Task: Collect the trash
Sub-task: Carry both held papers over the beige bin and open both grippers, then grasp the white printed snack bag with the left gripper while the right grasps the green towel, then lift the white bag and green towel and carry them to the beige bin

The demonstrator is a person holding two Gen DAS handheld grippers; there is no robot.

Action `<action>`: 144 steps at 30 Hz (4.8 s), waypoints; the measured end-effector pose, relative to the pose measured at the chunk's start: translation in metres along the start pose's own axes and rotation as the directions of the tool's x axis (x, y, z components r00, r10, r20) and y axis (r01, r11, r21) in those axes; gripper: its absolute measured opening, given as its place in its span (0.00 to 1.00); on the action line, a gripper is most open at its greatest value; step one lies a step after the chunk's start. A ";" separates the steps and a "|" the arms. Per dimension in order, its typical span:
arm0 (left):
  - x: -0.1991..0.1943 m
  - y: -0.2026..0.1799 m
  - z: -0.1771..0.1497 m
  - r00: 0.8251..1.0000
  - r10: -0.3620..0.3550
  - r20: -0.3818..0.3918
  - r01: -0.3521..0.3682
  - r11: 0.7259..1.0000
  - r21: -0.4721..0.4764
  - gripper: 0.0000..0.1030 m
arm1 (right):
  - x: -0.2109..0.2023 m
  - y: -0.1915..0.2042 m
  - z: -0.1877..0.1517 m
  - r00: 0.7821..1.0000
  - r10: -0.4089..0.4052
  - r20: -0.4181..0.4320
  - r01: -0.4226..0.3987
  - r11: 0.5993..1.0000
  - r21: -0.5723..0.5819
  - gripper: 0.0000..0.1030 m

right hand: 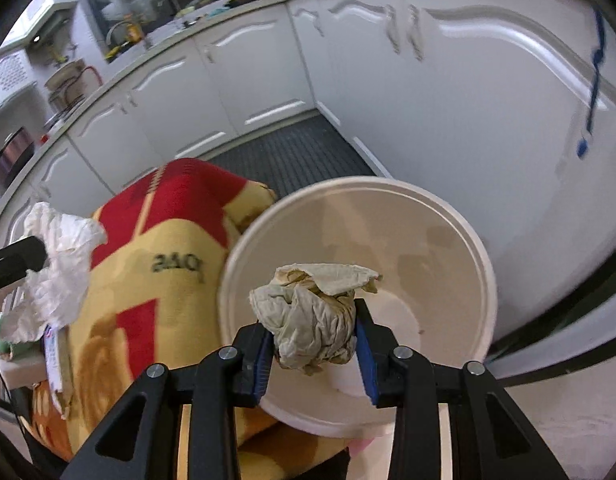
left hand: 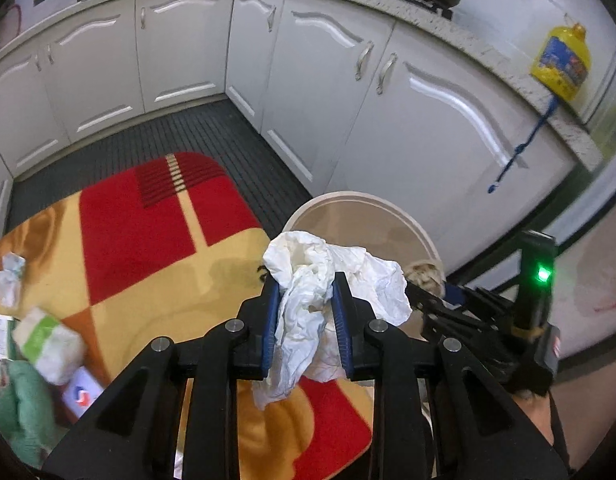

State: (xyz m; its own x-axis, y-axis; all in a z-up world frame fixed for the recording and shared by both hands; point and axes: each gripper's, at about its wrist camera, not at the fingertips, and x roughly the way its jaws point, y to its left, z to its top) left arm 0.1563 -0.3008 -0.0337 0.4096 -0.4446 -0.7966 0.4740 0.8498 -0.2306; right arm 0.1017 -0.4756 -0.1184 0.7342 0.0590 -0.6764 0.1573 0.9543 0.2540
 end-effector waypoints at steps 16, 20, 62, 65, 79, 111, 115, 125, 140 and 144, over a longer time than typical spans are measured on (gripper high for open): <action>0.009 0.002 0.001 1.000 0.005 0.011 -0.005 1.000 -0.026 0.53 | 0.004 -0.017 -0.007 1.000 0.016 -0.007 -0.016 0.999 0.049 0.68; -0.003 0.010 -0.002 0.999 0.040 0.036 -0.039 0.999 -0.005 0.53 | 0.003 -0.014 -0.009 1.000 0.016 -0.008 -0.016 0.999 0.041 0.68; -0.117 0.132 -0.064 0.948 0.264 0.180 -0.247 0.963 -0.110 0.54 | -0.040 0.144 -0.010 0.993 0.107 0.055 -0.095 0.979 -0.182 0.72; -0.129 0.148 -0.073 0.950 0.264 0.169 -0.244 0.961 -0.131 0.54 | -0.042 0.159 -0.014 0.991 0.127 0.050 -0.115 0.972 -0.204 0.72; -0.176 0.261 -0.121 0.956 0.276 0.102 -0.221 0.902 -0.371 0.62 | -0.037 0.239 -0.029 0.969 0.247 -0.019 -0.240 0.919 -0.311 0.76; -0.115 0.374 -0.168 0.986 0.158 0.051 -0.085 0.744 -0.662 0.43 | 0.035 0.361 -0.052 0.819 0.470 -0.330 -0.556 0.794 -0.248 0.61; -0.127 0.381 -0.170 0.992 0.105 0.076 -0.026 0.734 -0.679 0.35 | 0.019 0.361 -0.050 0.830 0.478 -0.287 -0.551 0.781 -0.293 0.44; -0.164 0.356 -0.156 0.979 0.158 0.128 -0.048 0.794 -0.606 0.29 | -0.027 0.354 -0.044 0.854 0.493 -0.166 -0.516 0.759 -0.399 0.36; -0.198 0.295 -0.113 0.962 0.154 0.223 -0.031 0.880 -0.475 0.25 | -0.065 0.316 -0.023 0.864 0.502 -0.039 -0.476 0.791 -0.385 0.36; -0.194 0.277 -0.104 0.964 0.141 0.226 -0.029 0.899 -0.438 0.25 | -0.071 0.308 -0.020 0.868 0.496 -0.019 -0.465 0.798 -0.384 0.36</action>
State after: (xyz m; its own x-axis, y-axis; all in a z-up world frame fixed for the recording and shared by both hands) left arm 0.1270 0.0498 -0.0012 0.6381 -0.3724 -0.6739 0.0729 0.9006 -0.4286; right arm 0.0853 -0.1797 -0.0062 0.7029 0.5305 -0.4738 -0.4693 0.8465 0.2515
